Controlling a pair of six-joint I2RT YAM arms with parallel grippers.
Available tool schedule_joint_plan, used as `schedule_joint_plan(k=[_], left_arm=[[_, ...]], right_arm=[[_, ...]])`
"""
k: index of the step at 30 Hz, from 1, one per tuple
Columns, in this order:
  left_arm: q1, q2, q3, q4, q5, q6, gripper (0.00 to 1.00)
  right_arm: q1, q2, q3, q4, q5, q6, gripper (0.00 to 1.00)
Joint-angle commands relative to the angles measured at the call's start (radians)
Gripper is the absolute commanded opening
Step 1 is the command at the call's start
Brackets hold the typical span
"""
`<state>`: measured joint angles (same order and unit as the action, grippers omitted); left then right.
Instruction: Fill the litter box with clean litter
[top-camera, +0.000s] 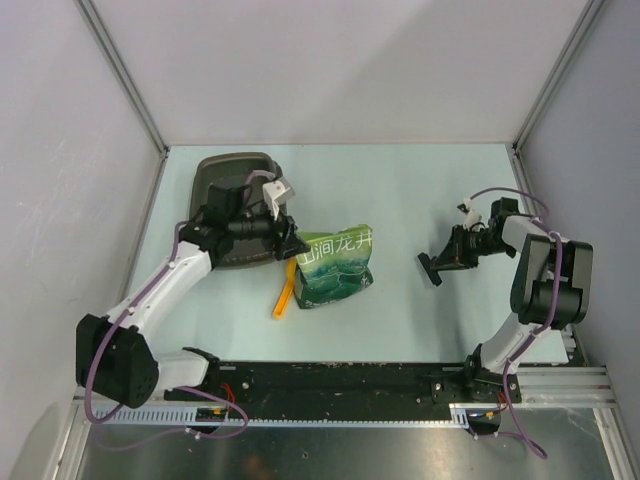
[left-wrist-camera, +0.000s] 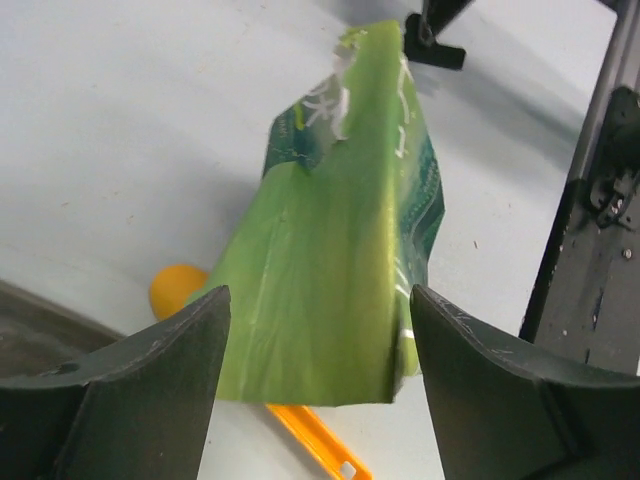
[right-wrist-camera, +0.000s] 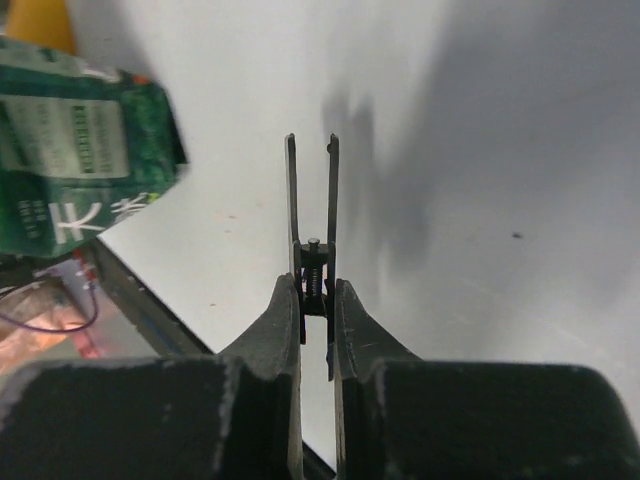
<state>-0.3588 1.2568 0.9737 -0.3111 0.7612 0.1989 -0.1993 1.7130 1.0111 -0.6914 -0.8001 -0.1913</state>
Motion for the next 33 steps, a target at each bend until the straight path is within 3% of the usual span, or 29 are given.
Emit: schedule_joint_plan(k=[1, 5, 6, 9, 12, 16, 21, 24, 28, 33], left_arm=[[0.061, -0.043, 0.059, 0.018, 0.023, -0.146, 0.78], [0.139, -0.074, 0.056, 0.018, -0.003, -0.237, 0.83], [0.153, -0.082, 0.039, 0.020, -0.038, -0.257, 0.86], [0.242, -0.094, -0.012, 0.018, -0.042, -0.372, 0.91], [0.340, -0.089, -0.073, 0.021, -0.019, -0.484, 0.92], [0.397, -0.059, -0.136, 0.052, 0.050, -0.597, 0.92], [0.397, 0.042, -0.142, 0.127, 0.153, -0.664, 0.95], [0.386, 0.138, -0.145, 0.286, 0.274, -0.799, 0.94], [0.336, 0.197, -0.156, 0.494, 0.316, -0.963, 0.92], [0.241, 0.303, -0.057, 0.520, 0.340, -0.948, 0.79]], right_arm=[[-0.003, 0.020, -0.008, 0.047, 0.133, -0.057, 0.07], [-0.002, 0.013, -0.016, 0.050, 0.165, -0.068, 0.25], [-0.003, 0.007, -0.017, 0.047, 0.174, -0.062, 0.43], [-0.015, -0.022, -0.016, 0.030, 0.183, -0.072, 0.60], [-0.051, -0.052, 0.001, 0.004, 0.203, -0.080, 0.68], [-0.083, -0.091, 0.053, 0.015, 0.231, -0.089, 0.71], [-0.023, -0.156, 0.122, 0.049, 0.202, -0.037, 0.74], [0.066, -0.177, 0.142, 0.036, 0.193, -0.036, 0.74], [0.123, -0.191, 0.155, 0.046, 0.187, -0.016, 0.74], [0.165, -0.176, 0.165, 0.055, 0.154, 0.009, 0.73]])
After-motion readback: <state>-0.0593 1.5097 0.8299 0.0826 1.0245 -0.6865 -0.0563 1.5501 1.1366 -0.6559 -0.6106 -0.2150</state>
